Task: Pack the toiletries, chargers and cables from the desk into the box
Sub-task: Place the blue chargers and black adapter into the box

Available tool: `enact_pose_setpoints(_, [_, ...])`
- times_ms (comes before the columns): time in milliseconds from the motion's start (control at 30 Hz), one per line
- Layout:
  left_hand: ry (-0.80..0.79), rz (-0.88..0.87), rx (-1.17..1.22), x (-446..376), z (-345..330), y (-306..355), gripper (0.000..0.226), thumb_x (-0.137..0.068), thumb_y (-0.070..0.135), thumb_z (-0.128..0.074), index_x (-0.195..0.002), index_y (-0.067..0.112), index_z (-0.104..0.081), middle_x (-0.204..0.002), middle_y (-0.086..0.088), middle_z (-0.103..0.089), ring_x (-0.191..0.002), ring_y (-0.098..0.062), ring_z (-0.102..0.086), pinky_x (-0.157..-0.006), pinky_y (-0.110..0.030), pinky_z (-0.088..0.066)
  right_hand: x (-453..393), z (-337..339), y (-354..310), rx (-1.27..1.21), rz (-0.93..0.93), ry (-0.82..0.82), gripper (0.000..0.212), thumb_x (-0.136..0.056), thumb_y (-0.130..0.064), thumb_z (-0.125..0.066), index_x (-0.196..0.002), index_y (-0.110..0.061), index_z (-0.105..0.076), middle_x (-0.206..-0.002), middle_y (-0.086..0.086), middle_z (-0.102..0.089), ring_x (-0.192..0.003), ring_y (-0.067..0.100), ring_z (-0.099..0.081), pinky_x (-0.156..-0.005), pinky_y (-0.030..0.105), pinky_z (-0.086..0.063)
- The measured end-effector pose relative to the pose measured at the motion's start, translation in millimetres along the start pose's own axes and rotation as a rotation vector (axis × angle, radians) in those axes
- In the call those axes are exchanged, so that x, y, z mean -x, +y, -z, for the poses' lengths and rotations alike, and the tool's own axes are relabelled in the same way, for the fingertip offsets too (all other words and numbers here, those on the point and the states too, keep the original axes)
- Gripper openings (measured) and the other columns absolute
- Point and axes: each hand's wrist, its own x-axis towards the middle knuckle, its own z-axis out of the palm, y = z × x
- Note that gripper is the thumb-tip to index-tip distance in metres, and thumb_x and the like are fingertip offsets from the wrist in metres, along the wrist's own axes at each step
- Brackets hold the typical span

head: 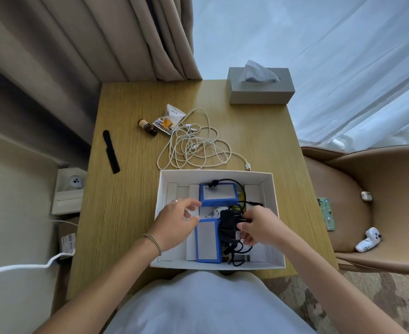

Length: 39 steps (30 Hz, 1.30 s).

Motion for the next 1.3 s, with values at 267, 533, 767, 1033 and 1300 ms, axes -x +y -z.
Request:
enact_pose_setpoints(267, [-0.016, -0.004, -0.014, -1.4, -1.7, 4.3, 0.033, -0.096, 0.023, -0.058, -0.129, 0.031, -0.059, -0.113, 0.010, -0.060, -0.097, -0.006, -0.059, -0.082, -0.018, -0.050, -6.1, -4.2, 3.3, 0.347, 0.011, 0.093, 0.015, -0.095, -0.021, -0.063, -0.095, -0.006, -0.065, -0.078, 0.005, -0.066, -0.070, 0.022, -0.067, -0.055, 0.027, -0.053])
enact_pose_setpoints(533, [-0.015, -0.043, 0.023, -3.4, 4.5, 17.1, 0.028, -0.097, 0.026, -0.058, -0.124, 0.031, -0.063, -0.106, 0.016, -0.062, -0.095, 0.000, -0.060, -0.085, -0.023, -0.053, 4.0, -3.2, -5.2, 0.725, 0.072, 0.262, 0.031, -0.093, -0.019, -0.063, -0.073, -0.016, -0.040, -0.063, -0.003, -0.037, -0.067, 0.026, -0.051, -0.056, 0.031, -0.040])
enact_pose_setpoints(767, [0.127, -0.155, 0.076, -16.4, 40.1, 35.7, 0.024, -0.096, 0.022, -0.058, -0.115, 0.033, -0.067, -0.103, 0.018, -0.067, -0.095, 0.004, -0.062, -0.081, -0.015, -0.053, 8.0, 27.6, -49.1, 0.608, 0.283, 0.390, 0.028, -0.099, -0.037, -0.050, -0.080, -0.020, -0.062, -0.075, -0.004, -0.066, -0.068, 0.019, -0.063, -0.059, 0.032, -0.054])
enact_pose_setpoints(1033, [0.281, -0.143, 0.061, -47.0, 96.9, 36.8, 0.020, -0.095, 0.022, -0.060, -0.108, 0.035, -0.068, -0.099, 0.022, -0.067, -0.091, 0.006, -0.062, -0.077, -0.013, -0.054, -28.5, 42.1, -131.1, 0.339, 0.603, 0.390, 0.027, -0.097, -0.030, -0.057, -0.123, -0.035, -0.057, -0.088, -0.010, -0.073, -0.076, 0.009, -0.066, -0.068, 0.032, -0.056])
enact_pose_setpoints(1300, [0.325, -0.012, 0.015, -90.4, 153.7, 1.9, 0.019, -0.095, 0.020, -0.059, -0.105, 0.032, -0.070, -0.099, 0.020, -0.068, -0.091, 0.006, -0.061, -0.076, -0.014, -0.053, -105.8, 61.0, -211.7, 0.207, 0.629, 0.451, 0.027, -0.094, -0.016, -0.055, -0.112, -0.029, -0.071, -0.107, -0.008, -0.075, -0.089, 0.011, -0.070, -0.077, 0.035, -0.059])
